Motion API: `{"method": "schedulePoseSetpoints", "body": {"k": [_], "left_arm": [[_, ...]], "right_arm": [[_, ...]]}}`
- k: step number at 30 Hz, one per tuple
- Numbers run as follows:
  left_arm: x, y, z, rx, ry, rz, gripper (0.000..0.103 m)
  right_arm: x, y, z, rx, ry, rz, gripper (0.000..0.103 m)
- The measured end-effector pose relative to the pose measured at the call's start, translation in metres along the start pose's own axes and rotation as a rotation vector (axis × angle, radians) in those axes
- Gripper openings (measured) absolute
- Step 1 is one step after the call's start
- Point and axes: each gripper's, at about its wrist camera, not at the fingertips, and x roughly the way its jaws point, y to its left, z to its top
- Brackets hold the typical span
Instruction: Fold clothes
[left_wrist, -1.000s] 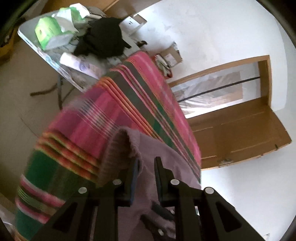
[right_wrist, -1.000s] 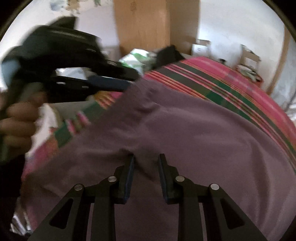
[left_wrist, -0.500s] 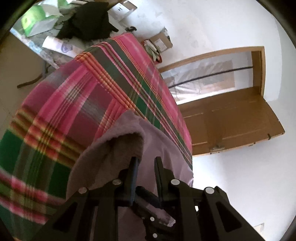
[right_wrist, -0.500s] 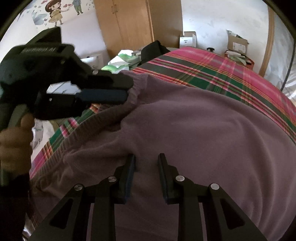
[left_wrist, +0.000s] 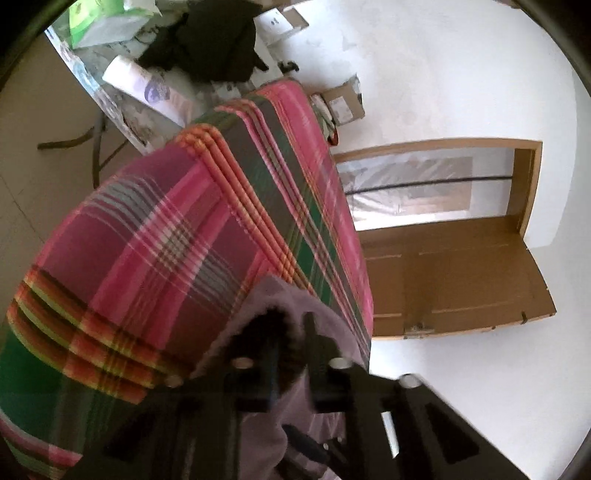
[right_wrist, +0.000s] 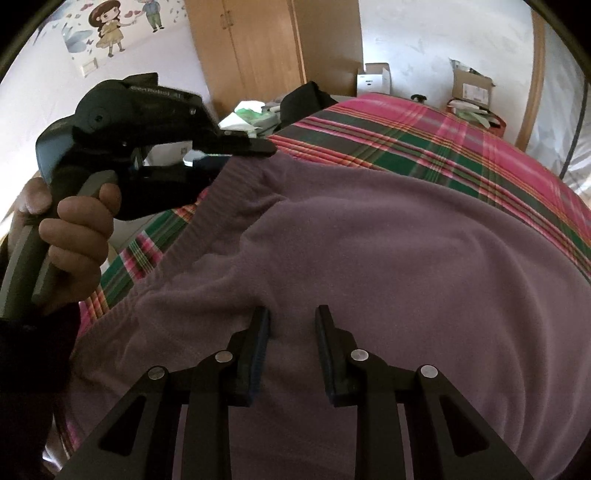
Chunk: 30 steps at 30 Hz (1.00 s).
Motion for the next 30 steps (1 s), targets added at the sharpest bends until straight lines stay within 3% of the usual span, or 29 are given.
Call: {"method": "schedulePoseSetpoints", "body": {"k": [3, 6, 10, 14, 21, 26, 30], "left_arm": [[-0.017, -0.002, 0.002, 0.018, -0.09, 0.035, 0.006], [-0.022, 0.001, 0.0, 0.017, -0.078, 0.049, 0.006], [-0.022, -0.001, 0.0, 0.037, -0.061, 0.122, 0.008], [-0.029, 0.003, -0.006, -0.006, -0.017, 0.128, 0.022], [-0.088, 0.0, -0.053, 0.075, -0.066, 0.212, 0.023], [-0.123, 0.015, -0.089, 0.076, -0.061, 0.301, 0.026], [-0.143, 0.034, -0.111, 0.03, -0.08, 0.296, 0.026]], "right_arm": [[0.0, 0.002, -0.001, -0.008, -0.004, -0.004, 0.027], [0.0, 0.004, -0.001, -0.01, -0.006, -0.002, 0.027], [-0.005, 0.009, -0.002, -0.016, -0.008, -0.003, 0.027], [-0.019, 0.019, -0.006, -0.037, -0.034, 0.012, 0.027], [-0.044, 0.059, -0.029, -0.187, -0.052, 0.136, 0.031], [-0.051, 0.095, -0.05, -0.265, -0.034, 0.238, 0.036], [-0.049, 0.129, -0.072, -0.377, 0.012, 0.266, 0.036]]}}
